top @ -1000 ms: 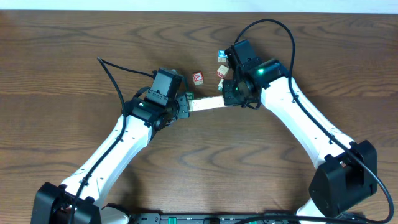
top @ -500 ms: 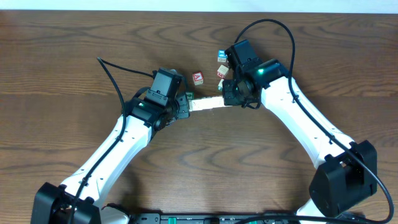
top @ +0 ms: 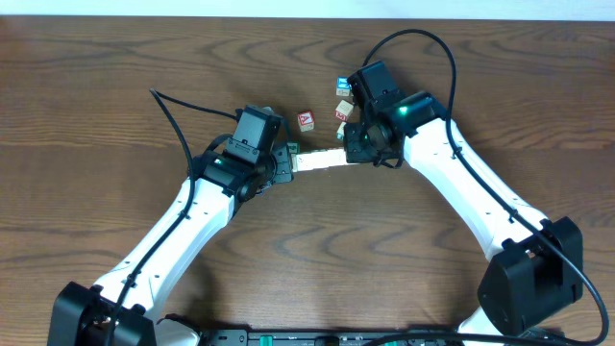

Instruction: Lift 5 blocks

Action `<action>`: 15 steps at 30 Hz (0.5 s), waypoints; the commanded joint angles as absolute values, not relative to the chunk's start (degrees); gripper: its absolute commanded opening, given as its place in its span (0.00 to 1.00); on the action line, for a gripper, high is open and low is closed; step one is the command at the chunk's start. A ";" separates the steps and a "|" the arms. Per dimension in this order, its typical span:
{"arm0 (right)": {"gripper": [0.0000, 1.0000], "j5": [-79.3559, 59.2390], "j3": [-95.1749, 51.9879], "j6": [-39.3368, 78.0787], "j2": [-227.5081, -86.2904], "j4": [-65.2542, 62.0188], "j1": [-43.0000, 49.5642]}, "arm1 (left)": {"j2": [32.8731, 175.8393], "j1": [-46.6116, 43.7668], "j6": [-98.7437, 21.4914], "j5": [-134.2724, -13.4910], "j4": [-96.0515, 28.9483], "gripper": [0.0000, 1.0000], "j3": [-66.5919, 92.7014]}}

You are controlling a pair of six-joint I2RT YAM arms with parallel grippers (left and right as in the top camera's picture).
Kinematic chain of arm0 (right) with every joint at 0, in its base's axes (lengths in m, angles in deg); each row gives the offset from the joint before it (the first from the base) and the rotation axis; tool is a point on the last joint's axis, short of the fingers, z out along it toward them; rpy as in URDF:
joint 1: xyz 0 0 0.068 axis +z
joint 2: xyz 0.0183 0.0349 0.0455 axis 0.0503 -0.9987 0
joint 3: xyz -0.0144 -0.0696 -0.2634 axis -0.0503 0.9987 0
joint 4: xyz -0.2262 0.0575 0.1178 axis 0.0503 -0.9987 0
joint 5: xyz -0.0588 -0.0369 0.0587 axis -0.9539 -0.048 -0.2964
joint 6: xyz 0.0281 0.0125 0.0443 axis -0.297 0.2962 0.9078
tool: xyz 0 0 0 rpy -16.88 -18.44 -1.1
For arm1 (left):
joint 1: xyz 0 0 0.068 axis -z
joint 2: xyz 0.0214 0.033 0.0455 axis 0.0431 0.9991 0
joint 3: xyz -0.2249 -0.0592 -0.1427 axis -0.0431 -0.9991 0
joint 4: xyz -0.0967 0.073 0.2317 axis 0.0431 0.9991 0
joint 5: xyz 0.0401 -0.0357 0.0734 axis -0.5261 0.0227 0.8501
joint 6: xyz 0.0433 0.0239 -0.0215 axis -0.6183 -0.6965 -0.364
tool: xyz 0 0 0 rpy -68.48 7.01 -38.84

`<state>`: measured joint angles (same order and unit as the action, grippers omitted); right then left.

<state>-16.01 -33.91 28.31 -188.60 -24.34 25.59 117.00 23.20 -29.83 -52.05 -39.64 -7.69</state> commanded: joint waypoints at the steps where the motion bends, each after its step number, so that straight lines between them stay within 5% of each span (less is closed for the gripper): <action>1: 0.01 4.05 -36.47 28.62 -187.58 -22.63 30.13 | 114.95 27.51 -28.21 -66.10 -42.96 0.07 -1.59; 15: 0.01 4.05 -36.97 28.59 -187.58 -22.92 30.13 | 114.95 27.51 -28.21 -66.10 -42.96 0.07 -1.26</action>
<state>-16.25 -34.78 28.31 -188.58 -24.64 25.57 116.91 23.20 -29.83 -51.57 -39.49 -6.90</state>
